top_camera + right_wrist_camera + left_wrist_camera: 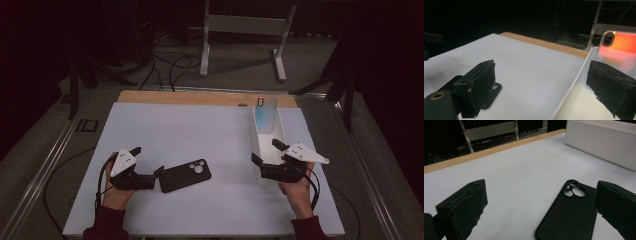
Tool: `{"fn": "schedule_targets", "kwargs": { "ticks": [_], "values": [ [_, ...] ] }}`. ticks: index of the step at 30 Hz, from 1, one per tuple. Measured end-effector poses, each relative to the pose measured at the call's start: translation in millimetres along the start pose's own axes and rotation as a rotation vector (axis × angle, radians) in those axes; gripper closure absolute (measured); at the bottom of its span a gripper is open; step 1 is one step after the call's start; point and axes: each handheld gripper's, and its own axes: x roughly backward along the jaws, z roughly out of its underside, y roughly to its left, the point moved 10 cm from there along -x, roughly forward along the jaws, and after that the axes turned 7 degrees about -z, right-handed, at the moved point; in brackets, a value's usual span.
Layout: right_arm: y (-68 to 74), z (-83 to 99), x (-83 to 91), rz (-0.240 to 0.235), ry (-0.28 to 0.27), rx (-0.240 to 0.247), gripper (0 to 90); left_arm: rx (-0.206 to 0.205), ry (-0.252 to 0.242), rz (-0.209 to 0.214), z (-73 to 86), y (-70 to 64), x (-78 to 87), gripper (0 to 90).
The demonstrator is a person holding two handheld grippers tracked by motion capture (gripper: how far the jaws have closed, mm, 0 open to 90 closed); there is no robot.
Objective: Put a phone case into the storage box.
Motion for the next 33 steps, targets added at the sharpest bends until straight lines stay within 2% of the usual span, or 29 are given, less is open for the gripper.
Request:
{"fn": "schedule_targets", "kwargs": {
  "ticks": [4, 9, 10, 11, 15, 18, 21, 23, 26, 27, 28, 33],
  "values": [
    [3.1, -1.1, 1.2, -0.012, -0.008, -0.003, 8.3, -0.019, 0.020, 0.025, 1.3, -5.2, -6.9, 0.0],
    [5.4, -1.0, 1.1, -0.019, -0.007, -0.001, 8.3, -0.058, 0.088, 0.073, 6.9, -15.7, -21.3, 0.0],
    [5.6, -1.3, 1.3, -0.019, -0.009, 0.000, 8.3, -0.058, 0.088, 0.073, 6.9, -15.7, -21.3, 0.0],
    [5.5, -1.3, 1.6, -0.020, -0.009, 0.000, 8.3, -0.076, 0.127, 0.087, 11.7, -19.8, -26.2, 0.0],
    [5.9, -1.9, 1.9, -0.030, -0.013, -0.010, 8.3, -0.099, 0.192, 0.126, 19.3, -25.5, -34.6, 0.0],
    [5.8, -2.0, 2.1, -0.029, -0.011, -0.008, 8.3, -0.106, 0.226, 0.166, 21.3, -30.3, -40.6, 0.0],
    [5.6, -2.2, 2.4, -0.028, -0.011, -0.008, 8.3, -0.120, 0.249, 0.177, 23.3, -32.0, -42.5, 0.0],
    [4.8, -3.1, 4.0, -0.029, -0.014, -0.011, 8.3, -0.161, 0.313, 0.213, 32.8, -39.6, -48.4, 0.0],
    [4.2, -3.3, 4.8, -0.028, -0.014, -0.015, 8.3, -0.172, 0.329, 0.216, 35.3, -41.4, -49.4, 0.0],
    [3.6, -2.9, 5.3, -0.026, -0.011, -0.014, 8.3, -0.188, 0.362, 0.230, 40.8, -46.0, -52.0, 0.0],
    [3.6, -2.9, 5.3, -0.026, -0.011, -0.014, 8.3, -0.188, 0.362, 0.230, 40.8, -46.0, -52.0, 0.0],
    [0.9, 0.5, 5.6, -0.021, 0.000, -0.026, 8.3, -0.205, 0.422, 0.263, 51.6, -52.5, -58.9, 0.0]
  ]
}}
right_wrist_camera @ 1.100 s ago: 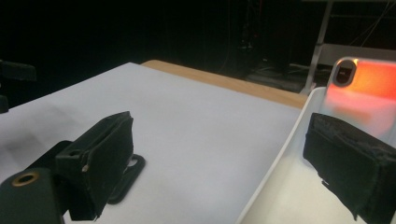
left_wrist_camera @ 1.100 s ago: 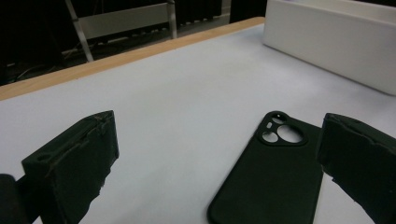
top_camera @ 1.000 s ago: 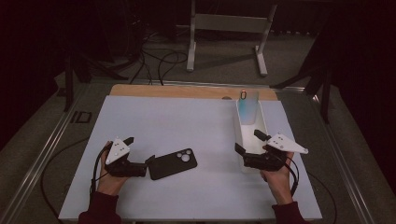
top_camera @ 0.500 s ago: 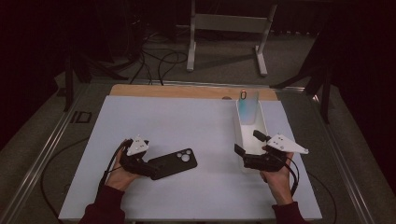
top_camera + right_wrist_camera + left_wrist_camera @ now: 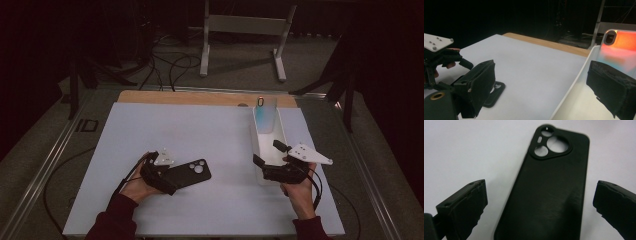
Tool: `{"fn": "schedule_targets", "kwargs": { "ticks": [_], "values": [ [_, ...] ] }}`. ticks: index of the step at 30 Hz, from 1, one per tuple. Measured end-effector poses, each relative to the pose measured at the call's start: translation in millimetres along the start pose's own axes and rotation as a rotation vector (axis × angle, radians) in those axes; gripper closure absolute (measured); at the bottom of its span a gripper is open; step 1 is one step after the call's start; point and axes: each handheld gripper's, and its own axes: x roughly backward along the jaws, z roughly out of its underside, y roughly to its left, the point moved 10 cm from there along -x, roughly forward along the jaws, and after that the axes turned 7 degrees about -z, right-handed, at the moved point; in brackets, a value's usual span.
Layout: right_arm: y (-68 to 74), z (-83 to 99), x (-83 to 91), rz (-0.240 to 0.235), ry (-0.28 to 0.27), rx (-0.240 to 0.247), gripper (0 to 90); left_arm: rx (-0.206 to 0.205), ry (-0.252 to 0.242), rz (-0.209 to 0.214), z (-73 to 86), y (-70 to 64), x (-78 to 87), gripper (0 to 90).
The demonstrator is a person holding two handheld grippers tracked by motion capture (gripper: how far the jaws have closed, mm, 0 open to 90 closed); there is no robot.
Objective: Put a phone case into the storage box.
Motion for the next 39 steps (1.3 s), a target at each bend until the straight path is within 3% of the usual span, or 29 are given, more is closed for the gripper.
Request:
{"fn": "schedule_targets", "kwargs": {
  "ticks": [7, 13, 23, 31, 35, 39],
  "values": [
    [-3.6, 5.1, 0.3, 0.005, 0.010, -0.006, 8.3, -0.016, 0.055, 0.013, 7.7, -4.5, -7.5, 0.0],
    [-7.7, 8.8, 3.0, 0.016, 0.015, -0.013, 8.3, -0.035, 0.101, -0.017, 14.2, -1.6, -12.0, 0.7],
    [-6.6, 10.9, 2.0, 0.011, 0.021, -0.013, 8.3, -0.047, 0.132, 0.003, 14.6, -2.0, -13.1, 2.9],
    [-4.0, 9.7, 1.4, 0.003, 0.020, -0.010, 8.3, -0.069, 0.173, 0.004, 12.9, -6.2, -9.4, 11.7],
    [-4.3, 9.9, 1.5, 0.004, 0.021, -0.013, 8.3, -0.078, 0.142, -0.014, 13.2, -7.8, -7.4, 14.1],
    [-4.2, 10.5, 1.6, 0.001, 0.023, -0.016, 8.3, -0.036, 0.095, -0.024, 15.4, -8.1, -5.2, 15.2]
  ]
}}
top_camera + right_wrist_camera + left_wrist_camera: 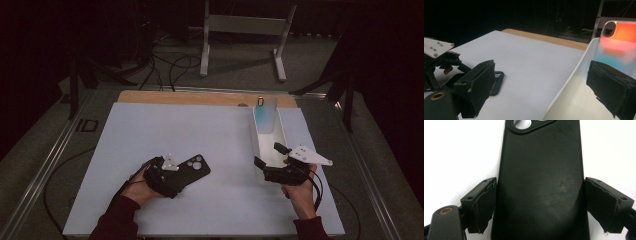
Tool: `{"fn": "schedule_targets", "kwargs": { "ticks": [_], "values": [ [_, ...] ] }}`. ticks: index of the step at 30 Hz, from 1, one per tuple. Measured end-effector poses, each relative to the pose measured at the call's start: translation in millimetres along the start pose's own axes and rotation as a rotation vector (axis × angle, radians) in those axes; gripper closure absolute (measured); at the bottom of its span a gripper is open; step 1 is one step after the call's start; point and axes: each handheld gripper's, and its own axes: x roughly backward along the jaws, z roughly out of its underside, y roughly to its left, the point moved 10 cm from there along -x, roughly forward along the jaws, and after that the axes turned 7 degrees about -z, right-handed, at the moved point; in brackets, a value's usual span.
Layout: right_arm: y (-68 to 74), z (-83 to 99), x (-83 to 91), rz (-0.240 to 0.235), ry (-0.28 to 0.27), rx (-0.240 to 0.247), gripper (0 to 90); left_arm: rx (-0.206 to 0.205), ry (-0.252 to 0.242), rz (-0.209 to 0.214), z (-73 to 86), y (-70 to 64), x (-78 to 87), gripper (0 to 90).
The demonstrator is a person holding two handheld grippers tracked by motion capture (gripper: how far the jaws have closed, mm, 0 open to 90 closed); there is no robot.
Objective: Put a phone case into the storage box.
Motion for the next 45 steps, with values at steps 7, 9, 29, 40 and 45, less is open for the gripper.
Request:
{"fn": "schedule_targets", "kwargs": {
  "ticks": [7, 9, 29, 40, 45],
  "values": [
    [2.0, 0.6, -2.1, -0.005, 0.010, -0.003, 8.3, 0.006, -0.007, -0.020, -1.7, 0.9, 1.2, 15.4],
    [2.0, 0.6, -2.1, -0.005, 0.011, -0.003, 8.3, 0.013, -0.016, -0.026, -2.9, 2.0, 2.8, 15.4],
    [10.4, 1.0, -9.6, -0.032, 0.054, -0.027, 8.5, 0.085, -0.152, -0.051, -24.7, 8.7, 34.9, 15.2],
    [15.8, -0.2, -18.0, -0.039, 0.100, -0.009, 8.6, 0.078, -0.214, -0.058, -46.8, 7.8, 49.7, 15.2],
    [19.1, -4.2, -22.1, -0.055, 0.106, -0.017, 8.5, 0.063, -0.240, -0.066, -58.8, 5.9, 55.1, 15.2]
  ]
}}
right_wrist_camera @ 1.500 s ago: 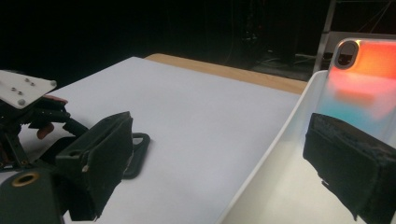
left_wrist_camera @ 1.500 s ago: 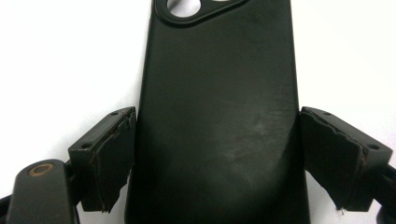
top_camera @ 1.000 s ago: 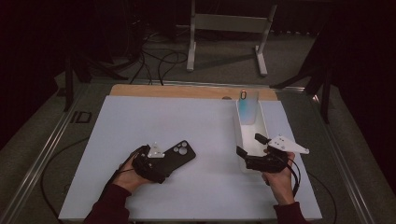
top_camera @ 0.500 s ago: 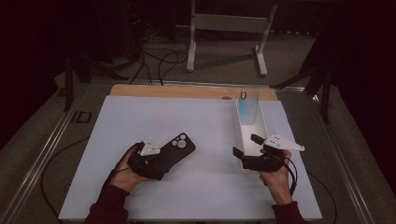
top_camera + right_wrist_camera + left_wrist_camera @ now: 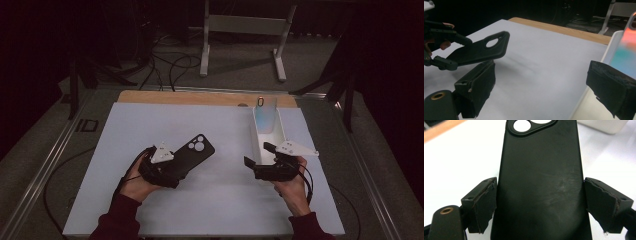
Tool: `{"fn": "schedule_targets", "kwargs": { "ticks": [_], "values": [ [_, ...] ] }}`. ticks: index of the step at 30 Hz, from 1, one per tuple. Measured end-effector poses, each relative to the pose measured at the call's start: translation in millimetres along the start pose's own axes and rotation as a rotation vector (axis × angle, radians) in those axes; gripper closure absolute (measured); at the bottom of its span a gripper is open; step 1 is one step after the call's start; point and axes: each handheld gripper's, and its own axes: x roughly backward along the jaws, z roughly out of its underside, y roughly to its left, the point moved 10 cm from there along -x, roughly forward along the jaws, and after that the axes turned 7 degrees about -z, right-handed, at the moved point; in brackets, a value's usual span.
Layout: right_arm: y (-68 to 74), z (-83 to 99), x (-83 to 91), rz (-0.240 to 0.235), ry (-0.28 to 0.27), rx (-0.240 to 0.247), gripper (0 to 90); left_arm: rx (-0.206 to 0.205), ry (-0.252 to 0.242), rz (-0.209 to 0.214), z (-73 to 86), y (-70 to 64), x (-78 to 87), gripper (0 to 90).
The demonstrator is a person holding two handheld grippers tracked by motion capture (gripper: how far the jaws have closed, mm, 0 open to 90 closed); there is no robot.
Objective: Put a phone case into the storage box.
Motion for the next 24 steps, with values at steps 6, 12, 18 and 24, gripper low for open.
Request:
{"fn": "schedule_targets", "kwargs": {
  "ticks": [6, 12, 18, 24],
  "values": [
    [-0.2, -6.1, -4.0, -0.017, 0.000, -0.012, 8.5, -0.008, -0.023, -0.008, -11.1, 0.1, 0.3, 15.2],
    [2.8, -13.8, -7.5, -0.027, -0.010, -0.010, 8.2, -0.009, -0.035, -0.013, -20.3, -0.8, 0.7, 15.2],
    [7.0, -17.9, -13.5, -0.049, -0.002, -0.015, 8.2, -0.020, -0.049, -0.012, -27.7, -4.5, -0.7, 15.2],
    [10.4, -21.3, -18.9, -0.064, 0.003, -0.018, 8.2, -0.020, -0.062, -0.020, -33.1, -5.5, -0.9, 15.2]
  ]
}}
